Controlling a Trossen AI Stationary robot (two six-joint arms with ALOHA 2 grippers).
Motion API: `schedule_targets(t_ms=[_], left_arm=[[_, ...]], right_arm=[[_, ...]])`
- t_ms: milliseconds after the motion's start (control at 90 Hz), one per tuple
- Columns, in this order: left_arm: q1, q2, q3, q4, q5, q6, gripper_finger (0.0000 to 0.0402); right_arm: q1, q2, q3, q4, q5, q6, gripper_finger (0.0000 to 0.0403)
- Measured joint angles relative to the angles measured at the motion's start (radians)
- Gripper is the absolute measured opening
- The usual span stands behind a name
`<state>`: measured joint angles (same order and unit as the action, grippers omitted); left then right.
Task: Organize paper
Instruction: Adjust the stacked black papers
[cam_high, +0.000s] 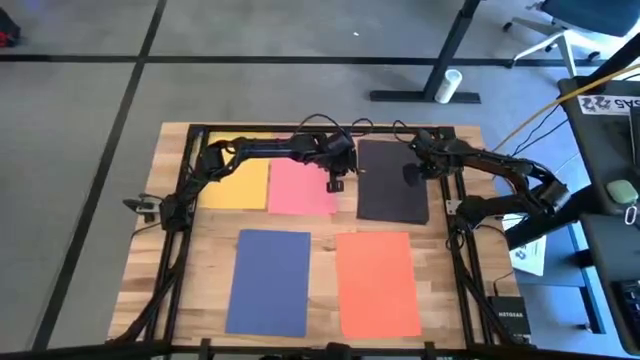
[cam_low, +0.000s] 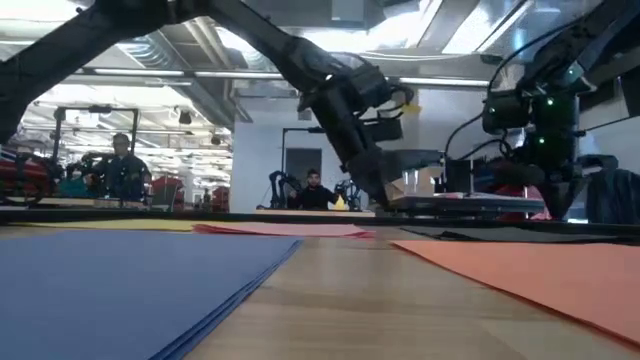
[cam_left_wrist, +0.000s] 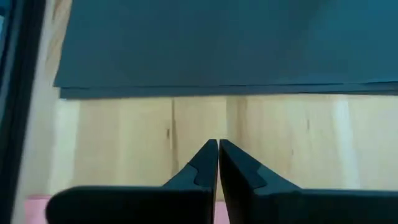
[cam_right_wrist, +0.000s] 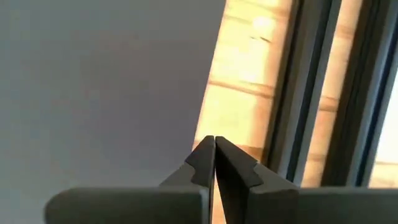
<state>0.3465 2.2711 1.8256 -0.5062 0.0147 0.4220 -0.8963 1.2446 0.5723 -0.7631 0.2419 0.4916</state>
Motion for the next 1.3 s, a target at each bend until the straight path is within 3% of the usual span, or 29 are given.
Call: schedule_targets(t_ms=[344,900,1167,1300], left_arm=[[0.0,0.004,0.0,0.005,0.0,0.001,0.0],[-0.004,0.016,0.0,0.017,0.0,0.028,0.0],[-0.029,0.015,0.136,-0.204,0.005,-0.313,0.0],[-0.028,0.015,0.214,-0.226,0.018,-0.257,0.0]], right_arm=[[-0.081,0.055,-0.051,0.115,-0.035,-0.029,0.0001],[-0.08,0.091,-0.049,0.152,-0.081,-0.055,0.0001],[-0.08,0.091,-0.049,0.148,-0.089,-0.071,0.0001],[-0.08,0.092,-0.048,0.147,-0.094,-0.079,0.0]])
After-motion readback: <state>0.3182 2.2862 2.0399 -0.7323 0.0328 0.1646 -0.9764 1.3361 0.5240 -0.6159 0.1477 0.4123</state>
